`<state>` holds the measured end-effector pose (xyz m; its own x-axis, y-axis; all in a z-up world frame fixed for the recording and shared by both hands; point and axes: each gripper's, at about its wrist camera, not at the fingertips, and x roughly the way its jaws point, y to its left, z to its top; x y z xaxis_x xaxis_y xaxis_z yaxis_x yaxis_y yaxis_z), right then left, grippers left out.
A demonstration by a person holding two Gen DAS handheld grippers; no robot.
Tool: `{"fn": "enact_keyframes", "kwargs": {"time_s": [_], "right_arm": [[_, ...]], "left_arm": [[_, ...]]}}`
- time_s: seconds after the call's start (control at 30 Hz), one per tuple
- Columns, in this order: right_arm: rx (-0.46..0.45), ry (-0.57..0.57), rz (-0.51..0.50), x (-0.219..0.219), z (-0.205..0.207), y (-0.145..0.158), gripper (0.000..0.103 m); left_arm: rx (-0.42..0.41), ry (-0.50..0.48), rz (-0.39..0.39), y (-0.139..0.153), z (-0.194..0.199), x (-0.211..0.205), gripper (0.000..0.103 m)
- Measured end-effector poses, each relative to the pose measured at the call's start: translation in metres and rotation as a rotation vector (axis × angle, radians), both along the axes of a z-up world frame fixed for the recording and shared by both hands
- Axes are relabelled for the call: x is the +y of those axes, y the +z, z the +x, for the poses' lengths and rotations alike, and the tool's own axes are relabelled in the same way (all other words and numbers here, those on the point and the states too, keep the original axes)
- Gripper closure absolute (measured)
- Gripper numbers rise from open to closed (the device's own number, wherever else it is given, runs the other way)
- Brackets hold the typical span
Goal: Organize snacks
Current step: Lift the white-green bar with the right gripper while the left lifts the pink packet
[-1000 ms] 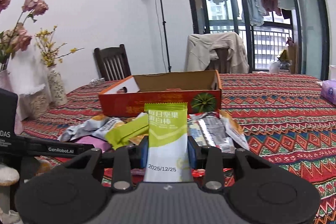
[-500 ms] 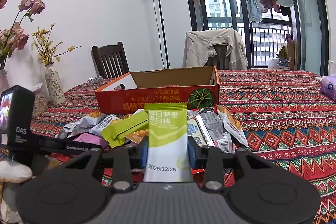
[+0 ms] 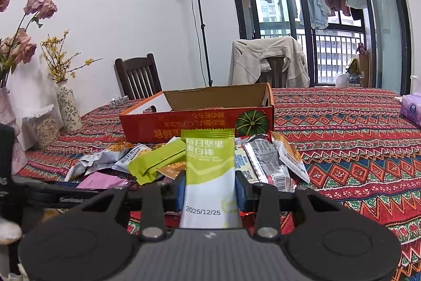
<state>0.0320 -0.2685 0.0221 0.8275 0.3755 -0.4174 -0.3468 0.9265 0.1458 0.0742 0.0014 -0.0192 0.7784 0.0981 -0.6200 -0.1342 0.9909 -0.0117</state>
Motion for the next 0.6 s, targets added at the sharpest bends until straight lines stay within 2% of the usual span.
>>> {"fn": "enact_keyframes", "kwargs": {"time_s": [0.13,0.23,0.3,0.33,0.4,0.47,0.5,0.57,0.6], "right_arm": [[-0.004,-0.003,0.001,-0.001,0.0,0.001,0.067],[-0.008,-0.005,-0.001,-0.001,0.0,0.001,0.067],[-0.007,-0.007,-0.002,0.0,0.001,0.0,0.067],[-0.006,-0.006,-0.002,0.0,0.002,0.0,0.067],[-0.005,-0.004,-0.003,0.0,0.002,-0.001,0.067],[-0.004,-0.003,-0.003,0.0,0.002,-0.001,0.067],[-0.002,-0.004,-0.004,0.0,0.002,-0.002,0.067],[0.001,-0.007,-0.003,-0.001,0.003,-0.003,0.067],[0.003,-0.007,-0.004,-0.001,0.004,-0.003,0.067]], "left_arm": [[-0.048,-0.021,0.008,0.011,-0.014,-0.001,0.032],[-0.085,-0.045,0.009,0.021,-0.02,-0.003,0.07],[-0.088,-0.05,0.006,0.025,-0.02,-0.004,0.069],[-0.083,-0.046,0.016,0.024,-0.018,-0.004,0.068],[-0.064,-0.04,0.014,0.021,-0.016,-0.003,0.06],[-0.046,-0.023,-0.002,0.015,-0.015,0.001,0.04],[-0.046,-0.017,-0.004,0.014,-0.015,0.003,0.036],[-0.045,0.004,0.003,0.012,-0.015,0.005,0.018],[-0.043,0.012,0.005,0.011,-0.015,0.006,0.015]]}}
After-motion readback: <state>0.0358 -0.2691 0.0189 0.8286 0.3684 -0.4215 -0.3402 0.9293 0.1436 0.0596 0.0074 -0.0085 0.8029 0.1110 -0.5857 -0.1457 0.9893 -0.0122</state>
